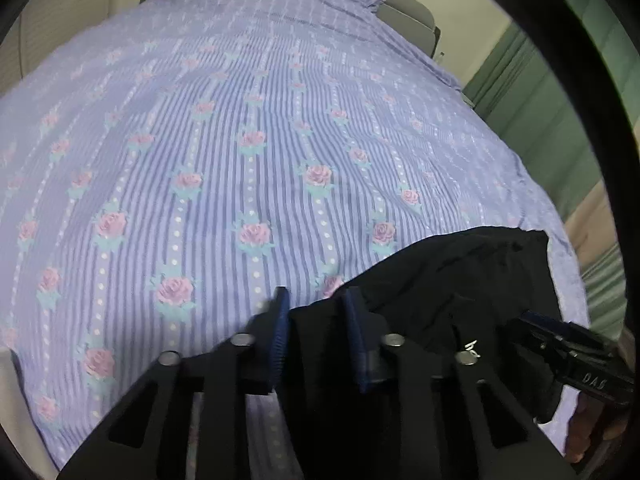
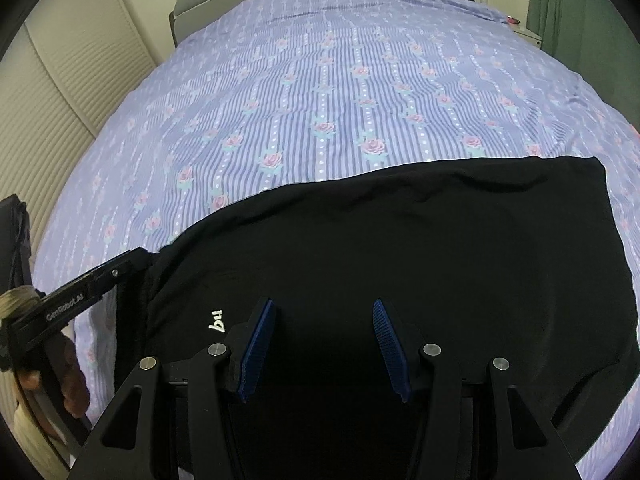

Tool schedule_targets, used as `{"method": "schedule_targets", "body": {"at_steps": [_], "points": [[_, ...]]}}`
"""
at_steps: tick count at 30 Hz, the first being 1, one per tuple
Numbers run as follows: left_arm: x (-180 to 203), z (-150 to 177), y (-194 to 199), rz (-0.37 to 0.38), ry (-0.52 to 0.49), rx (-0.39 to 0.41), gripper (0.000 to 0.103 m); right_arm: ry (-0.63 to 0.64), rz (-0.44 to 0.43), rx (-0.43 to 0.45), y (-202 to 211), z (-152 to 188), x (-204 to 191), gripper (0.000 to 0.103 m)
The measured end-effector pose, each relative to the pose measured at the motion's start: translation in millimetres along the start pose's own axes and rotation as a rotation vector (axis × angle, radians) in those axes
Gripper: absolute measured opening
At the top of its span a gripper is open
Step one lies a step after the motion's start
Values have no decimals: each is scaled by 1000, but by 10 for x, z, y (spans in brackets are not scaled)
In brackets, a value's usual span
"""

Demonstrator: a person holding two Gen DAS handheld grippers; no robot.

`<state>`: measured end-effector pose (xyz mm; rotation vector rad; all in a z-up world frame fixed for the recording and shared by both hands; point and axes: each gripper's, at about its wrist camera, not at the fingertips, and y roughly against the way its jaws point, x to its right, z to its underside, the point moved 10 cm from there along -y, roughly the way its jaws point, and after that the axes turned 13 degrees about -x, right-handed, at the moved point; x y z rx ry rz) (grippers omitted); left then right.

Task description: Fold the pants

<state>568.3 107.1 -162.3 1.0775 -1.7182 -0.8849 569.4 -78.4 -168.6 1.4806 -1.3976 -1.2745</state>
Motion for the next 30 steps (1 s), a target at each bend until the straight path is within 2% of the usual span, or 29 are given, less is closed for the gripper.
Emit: {"method": "schedule_targets", "body": {"at_steps": [6, 10, 11, 13, 14, 15, 16, 18, 22, 26, 29, 30], "points": [[-107, -77, 202, -80, -8, 73, 11, 3, -8, 15, 36, -38, -10, 53], [-178, -58, 166, -135, -25, 66, 12, 3, -13, 37, 76, -111, 16, 53], [-191, -37, 139, -141, -17, 51, 14, 1, -11, 41, 82, -129, 30, 53], [-208, -30, 132, -236, -28, 30, 30, 0, -9, 48, 102, -159, 75, 53], [-224, -55, 203, -319, -39, 42, 46, -2, -3, 59, 132, -175, 115, 53], [-192, -108, 336, -370, -52, 89, 50, -8, 6, 70, 166, -192, 163, 53], [-134, -155, 439, -377, -62, 126, 52, -15, 12, 84, 213, -210, 228, 52], [128, -258, 613, -313, -104, 164, 58, -34, 14, 113, 311, -243, 375, 53], [824, -406, 598, -184, -273, 163, 59, -66, 30, 166, 535, -353, 779, 53], [1629, -483, 183, -49, -478, 70, 59, -57, 82, 208, 692, -511, 1241, 53], [2083, -528, -207, 4, -599, -27, 59, -67, 136, 213, 723, -650, 1673, 53], [2149, -541, -304, 11, -616, -50, 54, -77, 148, 207, 718, -696, 1806, 53]]}}
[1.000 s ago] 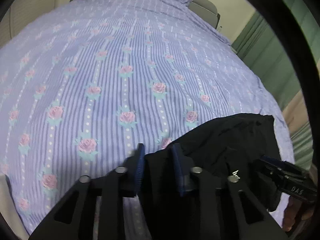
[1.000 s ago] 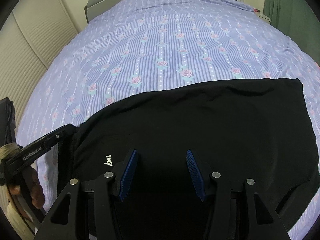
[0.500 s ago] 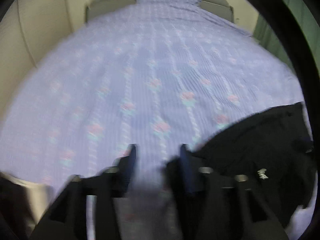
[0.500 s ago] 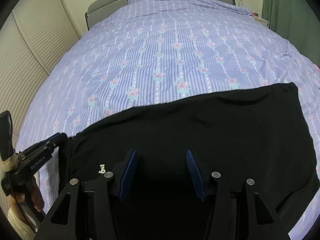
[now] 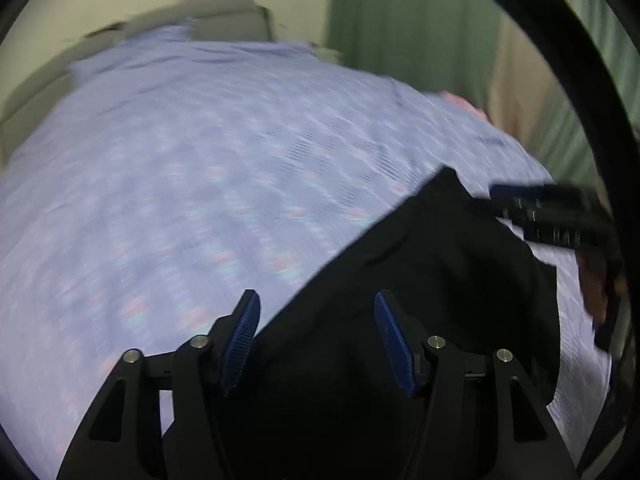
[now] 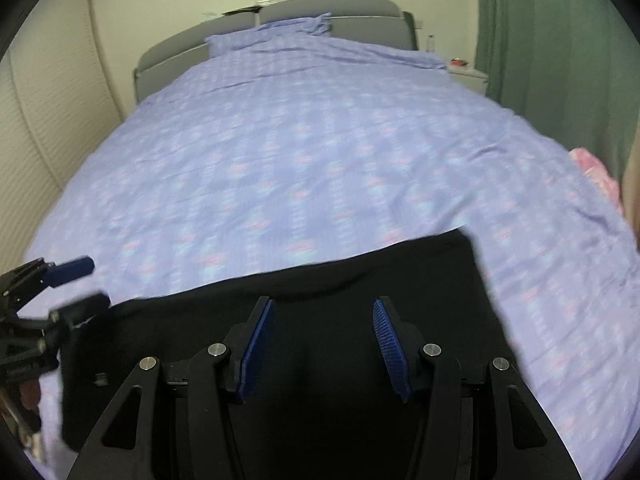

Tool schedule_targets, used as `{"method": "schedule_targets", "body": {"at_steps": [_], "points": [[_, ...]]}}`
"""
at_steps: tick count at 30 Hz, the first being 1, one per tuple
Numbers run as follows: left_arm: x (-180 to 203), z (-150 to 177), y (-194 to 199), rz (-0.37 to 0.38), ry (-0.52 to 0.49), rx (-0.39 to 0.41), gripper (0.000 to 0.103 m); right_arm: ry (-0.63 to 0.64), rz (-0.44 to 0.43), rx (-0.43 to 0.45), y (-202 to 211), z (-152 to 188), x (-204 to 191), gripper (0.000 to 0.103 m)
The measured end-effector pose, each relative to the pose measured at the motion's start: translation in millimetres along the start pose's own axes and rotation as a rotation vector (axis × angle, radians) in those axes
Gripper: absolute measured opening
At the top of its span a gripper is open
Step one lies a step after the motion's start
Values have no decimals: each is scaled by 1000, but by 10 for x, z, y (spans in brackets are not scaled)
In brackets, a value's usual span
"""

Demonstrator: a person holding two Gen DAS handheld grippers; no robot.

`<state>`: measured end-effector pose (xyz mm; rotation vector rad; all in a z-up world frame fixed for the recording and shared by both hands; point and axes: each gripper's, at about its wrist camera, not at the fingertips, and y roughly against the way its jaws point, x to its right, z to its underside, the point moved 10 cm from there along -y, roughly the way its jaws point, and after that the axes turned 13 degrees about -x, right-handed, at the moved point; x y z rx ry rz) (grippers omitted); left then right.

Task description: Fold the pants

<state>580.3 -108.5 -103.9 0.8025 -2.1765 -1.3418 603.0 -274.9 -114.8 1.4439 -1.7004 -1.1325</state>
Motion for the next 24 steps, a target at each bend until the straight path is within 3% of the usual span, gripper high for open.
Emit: {"method": "schedule_targets", "body": {"at_steps": [6, 10, 12, 15, 18, 24], "points": [[99, -247, -570, 109, -7, -154, 35, -83, -16, -33, -186, -120, 489, 53], [160, -285, -716, 146, -5, -194, 33, -113, -22, -54, -342, -88, 580, 53], [214, -307, -813, 156, -11, -220, 26, -115, -38, -62, -414, -82, 587, 53], [265, -358, -983, 151, -23, -250, 13, -108, -48, -77, -517, -84, 585, 53], [225, -402, -1000, 123, -17, -234, 9, -95, -51, -102, -661, -127, 584, 53], [164, -486, -1052, 61, 1, -214, 12, -83, 6, -139, -954, -264, 682, 52]]}}
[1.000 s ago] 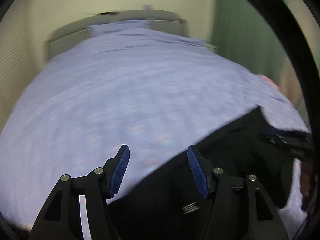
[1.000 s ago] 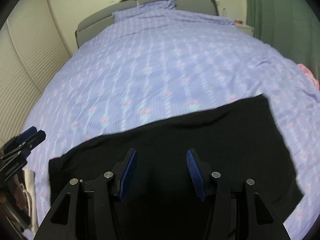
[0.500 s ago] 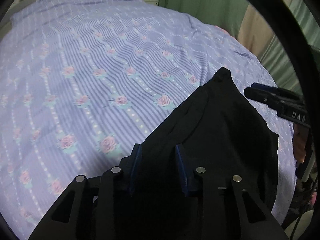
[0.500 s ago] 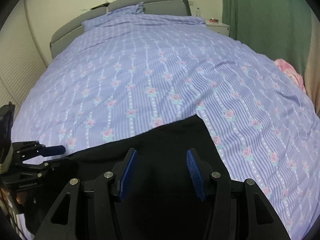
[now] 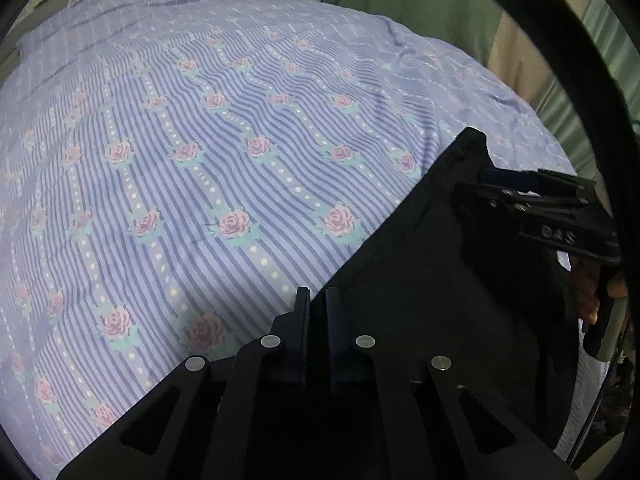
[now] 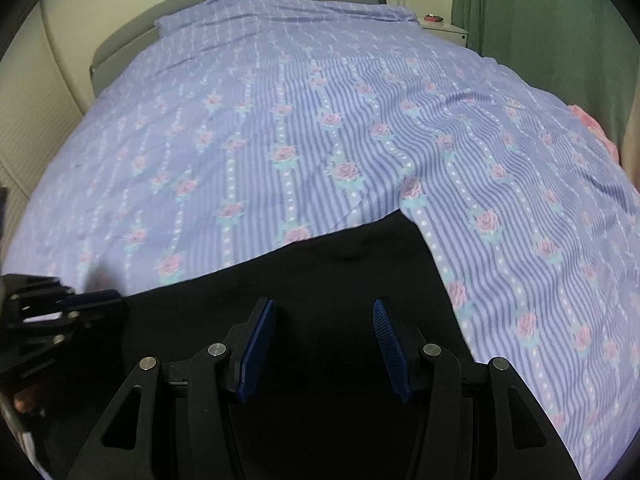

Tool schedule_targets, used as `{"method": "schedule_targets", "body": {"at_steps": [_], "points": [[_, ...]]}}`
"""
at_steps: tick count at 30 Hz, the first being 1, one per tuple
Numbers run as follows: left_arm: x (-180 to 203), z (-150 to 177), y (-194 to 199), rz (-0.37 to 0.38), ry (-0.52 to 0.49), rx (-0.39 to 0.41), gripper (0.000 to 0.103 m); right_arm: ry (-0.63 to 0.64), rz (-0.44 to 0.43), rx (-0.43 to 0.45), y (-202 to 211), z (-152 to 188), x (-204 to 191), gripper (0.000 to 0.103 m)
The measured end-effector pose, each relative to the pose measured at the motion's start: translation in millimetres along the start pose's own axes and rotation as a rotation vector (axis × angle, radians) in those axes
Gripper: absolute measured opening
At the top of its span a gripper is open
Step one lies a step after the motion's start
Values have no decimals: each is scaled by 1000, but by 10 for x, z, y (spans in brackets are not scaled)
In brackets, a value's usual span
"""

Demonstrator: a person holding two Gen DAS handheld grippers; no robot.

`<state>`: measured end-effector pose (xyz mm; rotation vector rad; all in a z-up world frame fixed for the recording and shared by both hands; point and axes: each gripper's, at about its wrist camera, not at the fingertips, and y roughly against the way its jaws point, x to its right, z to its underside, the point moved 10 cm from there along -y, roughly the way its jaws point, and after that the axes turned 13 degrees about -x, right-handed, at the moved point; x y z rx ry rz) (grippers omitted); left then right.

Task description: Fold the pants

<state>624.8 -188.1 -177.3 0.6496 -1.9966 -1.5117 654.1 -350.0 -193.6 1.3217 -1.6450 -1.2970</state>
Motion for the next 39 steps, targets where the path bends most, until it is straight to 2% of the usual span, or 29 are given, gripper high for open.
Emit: {"method": "schedule_targets", "body": {"at_steps": [1, 3, 4, 6, 9, 14, 15, 18, 21, 25, 28, 30, 36, 37, 39], "points": [[-1, -8, -19, -5, 11, -7, 18, -14, 5, -14, -53, -23, 34, 52], [-24, 13, 41, -23, 36, 0, 36, -37, 9, -39, -77, -23, 80, 53], [-23, 32, 137, -22, 47, 27, 39, -41, 9, -34, -31, -16, 81, 52], [-47, 94, 378, -27, 75, 93, 56, -31, -5, 6, 145, 6, 32, 52], [-61, 275, 790, -43, 104, 189, 62, -12, -26, 61, 481, 106, -118, 52], [-181, 967, 1421, -113, 241, 301, 67, 91, -65, 119, 965, 445, -587, 53], [-210, 1144, 1510, -132, 269, 312, 67, 114, -70, 120, 1020, 531, -679, 53], [-317, 1705, 1696, -188, 379, 318, 69, 179, -87, 116, 1161, 836, -969, 63], [-383, 2196, 1769, -225, 487, 303, 70, 227, -98, 93, 1211, 1133, -1206, 65], [-383, 2845, 1712, -166, 637, 274, 70, 288, -103, 37, 1175, 1502, -1515, 65], [-318, 3158, 1553, -111, 731, 246, 70, 320, -91, -11, 1109, 1718, -1693, 65], [-304, 3342, 1477, -64, 785, 256, 69, 323, -106, -41, 1080, 1829, -1795, 65], [-475, 3743, 1221, 226, 1002, 341, 68, 363, -108, -101, 957, 2077, -2072, 65], [-500, 3756, 1176, 253, 1023, 351, 67, 374, -102, -103, 941, 2099, -2119, 65], [-552, 3775, 1083, 334, 1062, 368, 60, 396, -88, -108, 901, 2121, -2209, 65]]}}
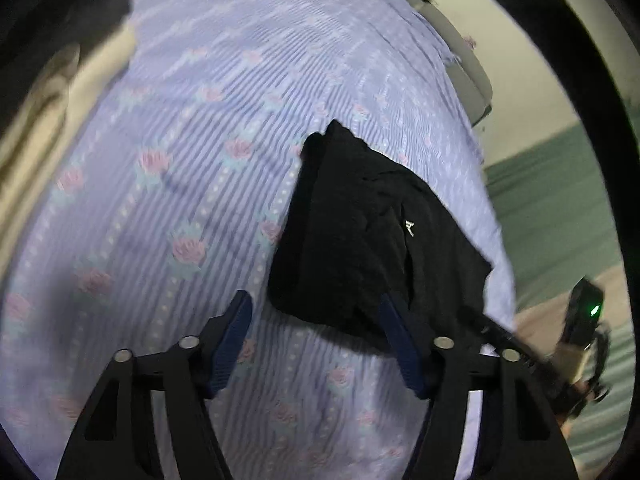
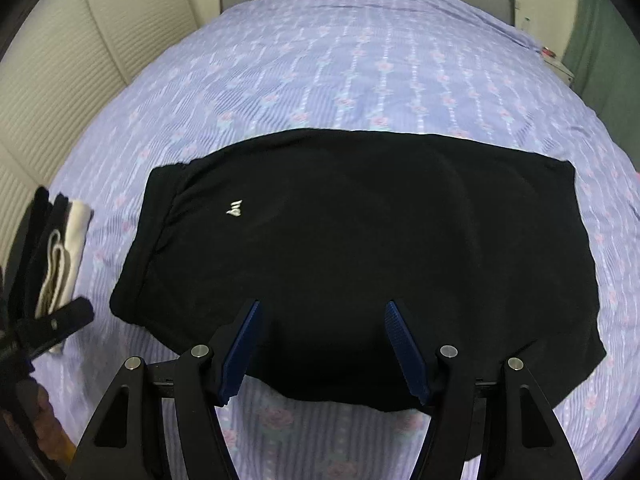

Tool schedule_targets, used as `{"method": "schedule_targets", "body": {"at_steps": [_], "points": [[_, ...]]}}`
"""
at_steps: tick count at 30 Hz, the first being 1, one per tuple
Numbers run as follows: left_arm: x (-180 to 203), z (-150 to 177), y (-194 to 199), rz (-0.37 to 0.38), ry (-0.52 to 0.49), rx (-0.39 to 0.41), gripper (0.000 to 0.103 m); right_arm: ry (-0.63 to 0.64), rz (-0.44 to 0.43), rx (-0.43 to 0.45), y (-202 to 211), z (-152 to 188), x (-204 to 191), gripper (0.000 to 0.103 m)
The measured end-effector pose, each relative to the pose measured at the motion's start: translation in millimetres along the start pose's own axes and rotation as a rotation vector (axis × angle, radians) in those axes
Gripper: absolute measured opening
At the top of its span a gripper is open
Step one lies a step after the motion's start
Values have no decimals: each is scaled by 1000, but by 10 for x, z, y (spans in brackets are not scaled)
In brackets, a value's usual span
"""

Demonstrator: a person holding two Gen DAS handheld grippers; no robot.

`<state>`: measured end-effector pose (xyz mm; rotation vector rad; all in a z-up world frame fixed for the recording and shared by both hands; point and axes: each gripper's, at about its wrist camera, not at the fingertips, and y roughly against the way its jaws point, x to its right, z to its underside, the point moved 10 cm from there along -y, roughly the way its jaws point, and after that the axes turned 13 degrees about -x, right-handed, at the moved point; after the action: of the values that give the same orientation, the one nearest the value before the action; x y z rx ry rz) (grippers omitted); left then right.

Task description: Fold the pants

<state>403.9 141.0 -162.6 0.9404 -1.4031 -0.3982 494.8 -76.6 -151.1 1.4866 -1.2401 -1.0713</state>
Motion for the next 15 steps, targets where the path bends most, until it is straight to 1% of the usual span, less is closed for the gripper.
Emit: {"method": "schedule_targets", "body": {"at_steps": [4, 8, 11, 15], "points": [[-76, 68, -183, 133, 88, -27, 60, 16, 8, -12, -70, -44, -148, 65], [-181, 143, -371, 225, 171, -56, 60, 27, 2, -23, -118, -91, -274, 65], [-267, 102, -419, 309, 226, -52, 60, 48, 15, -27, -177, -122, -340, 65], [-333, -28, -498, 327, 237, -49, 60, 52, 20, -46, -291, -130, -372, 65]]}}
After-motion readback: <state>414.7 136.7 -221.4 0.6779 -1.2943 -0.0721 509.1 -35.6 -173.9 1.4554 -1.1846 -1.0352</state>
